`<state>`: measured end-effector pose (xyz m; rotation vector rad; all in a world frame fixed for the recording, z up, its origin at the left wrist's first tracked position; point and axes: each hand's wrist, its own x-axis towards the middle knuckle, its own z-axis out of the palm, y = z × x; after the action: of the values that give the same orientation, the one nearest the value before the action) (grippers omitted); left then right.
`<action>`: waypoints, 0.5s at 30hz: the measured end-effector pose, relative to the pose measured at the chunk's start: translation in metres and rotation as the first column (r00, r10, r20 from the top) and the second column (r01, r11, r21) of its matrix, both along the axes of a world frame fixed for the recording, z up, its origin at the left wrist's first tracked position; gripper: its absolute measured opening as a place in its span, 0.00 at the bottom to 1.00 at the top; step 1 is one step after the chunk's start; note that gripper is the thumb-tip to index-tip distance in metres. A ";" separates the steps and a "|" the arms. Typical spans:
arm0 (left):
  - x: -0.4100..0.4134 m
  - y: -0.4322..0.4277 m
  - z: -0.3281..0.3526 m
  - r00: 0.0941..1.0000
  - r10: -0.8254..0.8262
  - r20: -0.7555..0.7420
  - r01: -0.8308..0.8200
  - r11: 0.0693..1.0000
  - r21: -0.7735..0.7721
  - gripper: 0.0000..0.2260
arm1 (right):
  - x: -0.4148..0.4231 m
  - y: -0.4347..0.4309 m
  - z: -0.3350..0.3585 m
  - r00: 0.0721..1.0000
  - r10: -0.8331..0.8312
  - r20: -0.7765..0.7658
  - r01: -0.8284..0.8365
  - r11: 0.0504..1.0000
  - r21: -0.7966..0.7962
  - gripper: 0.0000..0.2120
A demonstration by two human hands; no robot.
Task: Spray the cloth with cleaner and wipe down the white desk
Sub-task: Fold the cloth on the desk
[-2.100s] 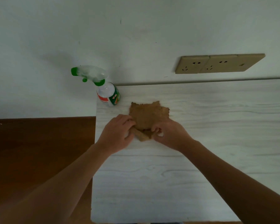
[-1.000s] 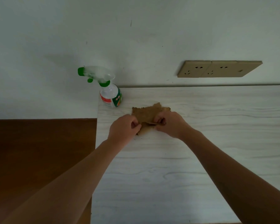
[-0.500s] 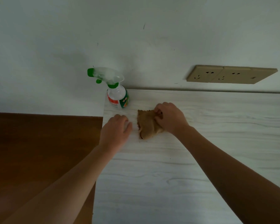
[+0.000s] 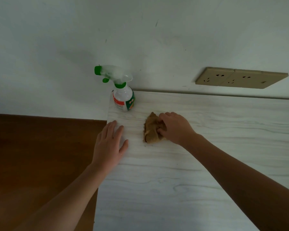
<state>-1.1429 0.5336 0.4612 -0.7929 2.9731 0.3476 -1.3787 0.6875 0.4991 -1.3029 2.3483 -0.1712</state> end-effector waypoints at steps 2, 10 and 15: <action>0.002 0.002 -0.006 1.000 -0.005 -0.016 0.005 1.000 -0.011 0.26 | 0.005 0.007 -0.003 1.000 0.007 0.001 -0.007 1.000 -0.026 0.20; 0.005 0.002 -0.012 1.000 -0.006 -0.020 0.006 1.000 0.003 0.27 | 0.003 0.005 0.000 0.994 -0.024 0.107 0.030 0.998 -0.048 0.16; 0.004 0.004 -0.012 1.000 0.007 -0.023 -0.007 1.000 -0.002 0.28 | -0.039 -0.032 0.018 0.985 -0.133 0.113 0.156 0.960 -0.231 0.16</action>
<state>-1.1394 0.5376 0.4496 -0.8053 2.9934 0.3567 -1.4172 0.6557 0.5173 -1.1971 2.3961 -0.5667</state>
